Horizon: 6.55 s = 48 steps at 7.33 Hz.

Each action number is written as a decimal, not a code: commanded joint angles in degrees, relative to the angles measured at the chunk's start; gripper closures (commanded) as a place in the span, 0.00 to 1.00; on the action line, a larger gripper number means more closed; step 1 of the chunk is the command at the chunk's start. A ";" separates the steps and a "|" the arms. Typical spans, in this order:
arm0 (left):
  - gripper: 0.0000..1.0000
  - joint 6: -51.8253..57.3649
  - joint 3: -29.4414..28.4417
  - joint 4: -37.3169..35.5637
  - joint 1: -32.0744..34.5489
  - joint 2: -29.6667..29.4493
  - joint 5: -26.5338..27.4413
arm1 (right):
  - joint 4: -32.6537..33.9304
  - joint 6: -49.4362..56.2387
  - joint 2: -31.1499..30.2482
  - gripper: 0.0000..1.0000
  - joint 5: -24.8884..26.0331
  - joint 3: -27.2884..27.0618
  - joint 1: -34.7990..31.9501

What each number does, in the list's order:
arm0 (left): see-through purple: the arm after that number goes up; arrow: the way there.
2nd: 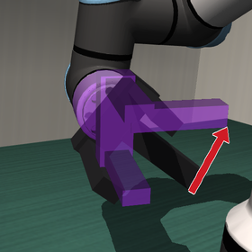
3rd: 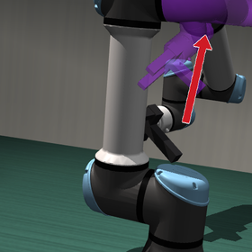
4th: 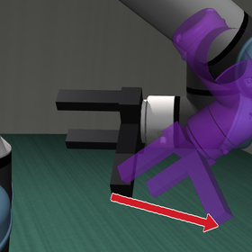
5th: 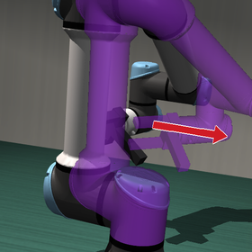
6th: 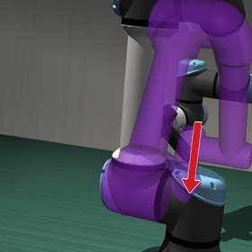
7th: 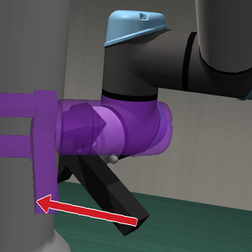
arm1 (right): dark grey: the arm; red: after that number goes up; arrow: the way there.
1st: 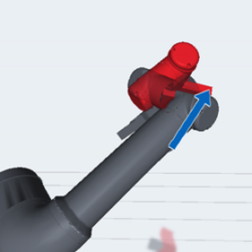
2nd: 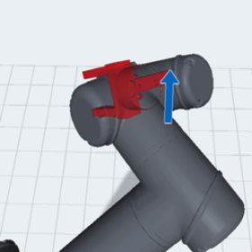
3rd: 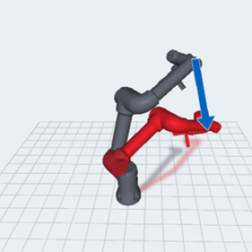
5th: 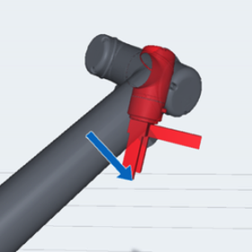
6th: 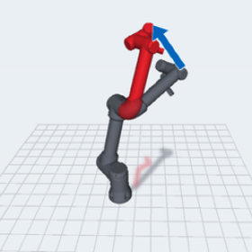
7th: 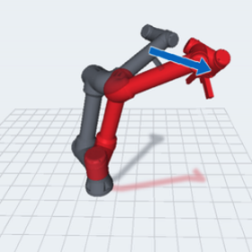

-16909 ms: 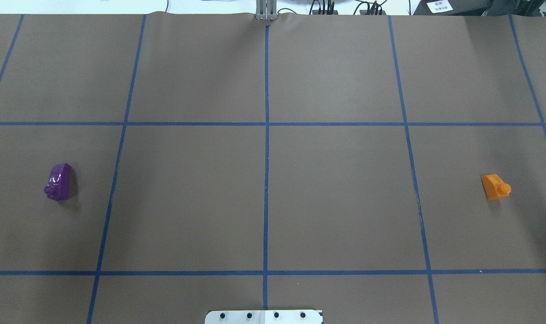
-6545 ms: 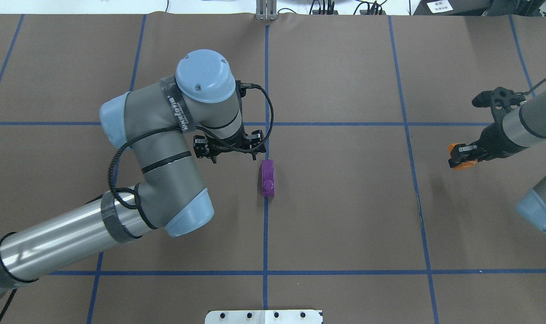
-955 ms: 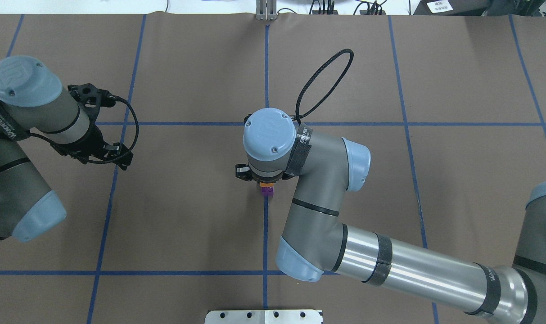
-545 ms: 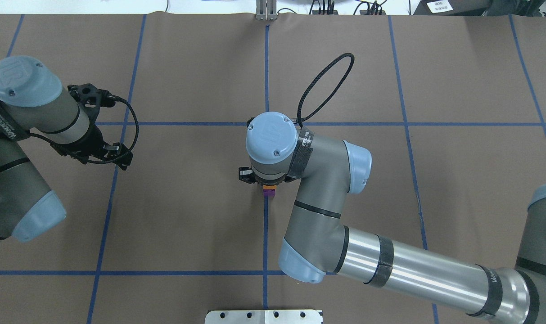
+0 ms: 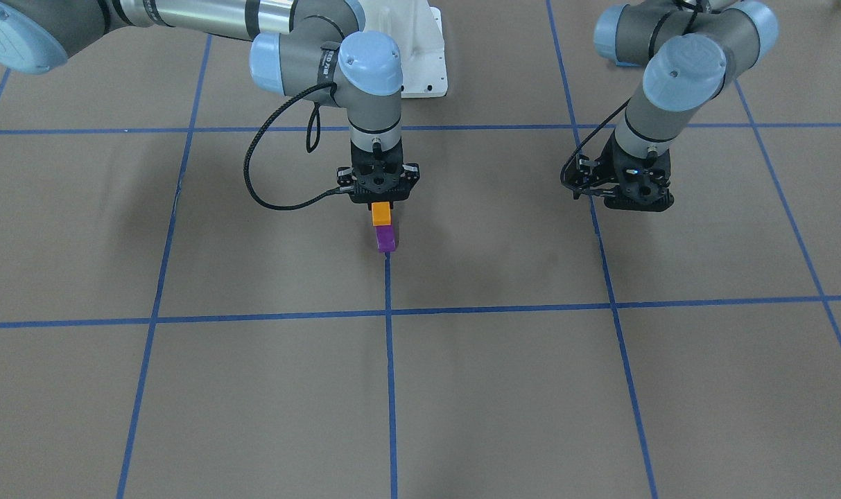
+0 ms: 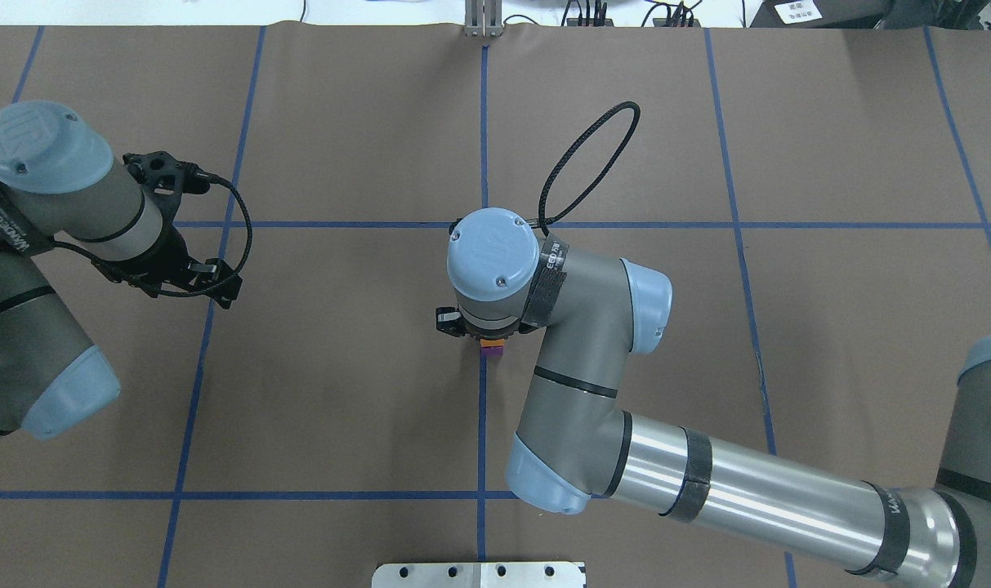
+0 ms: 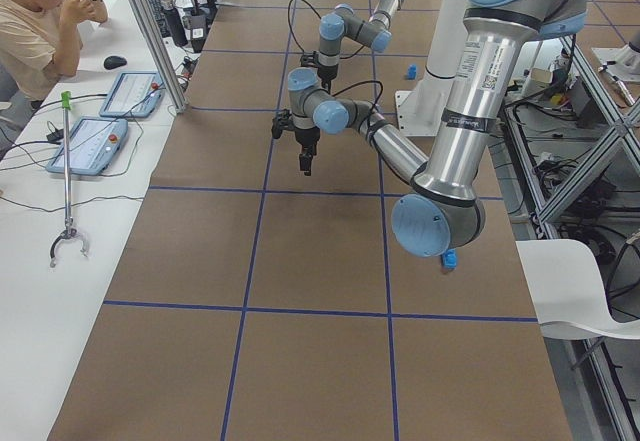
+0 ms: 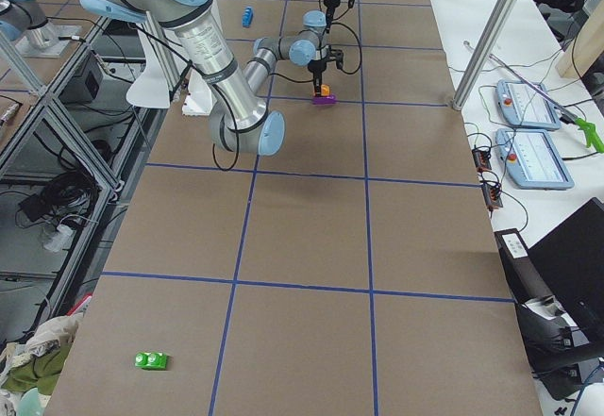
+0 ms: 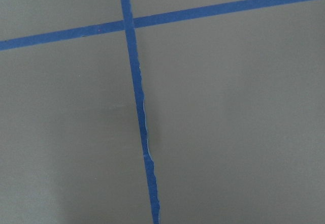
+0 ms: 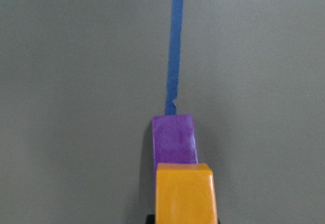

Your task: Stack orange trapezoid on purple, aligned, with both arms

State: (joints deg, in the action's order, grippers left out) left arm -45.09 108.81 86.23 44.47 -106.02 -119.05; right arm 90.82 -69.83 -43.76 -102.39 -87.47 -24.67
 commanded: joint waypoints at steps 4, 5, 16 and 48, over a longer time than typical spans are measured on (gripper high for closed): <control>0.00 -1.22 0.53 -0.01 0.00 -0.15 0.05 | -1.60 0.22 -0.09 1.00 -0.09 1.16 0.41; 0.00 -2.45 0.79 -0.01 0.00 -0.24 -0.04 | -2.83 0.22 -0.09 1.00 -0.09 2.12 0.50; 0.00 -2.12 2.02 -0.01 0.26 -0.07 -0.04 | 2.06 -0.13 -8.05 0.00 -2.19 -13.89 -3.35; 0.00 47.55 -15.47 2.54 47.11 19.71 -16.12 | 4.19 74.23 -50.63 0.00 -30.15 -12.73 -61.55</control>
State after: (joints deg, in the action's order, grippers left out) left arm 2.46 93.28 88.79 91.58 -86.88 -135.22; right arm 95.07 4.46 -94.67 -132.54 -100.19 -86.23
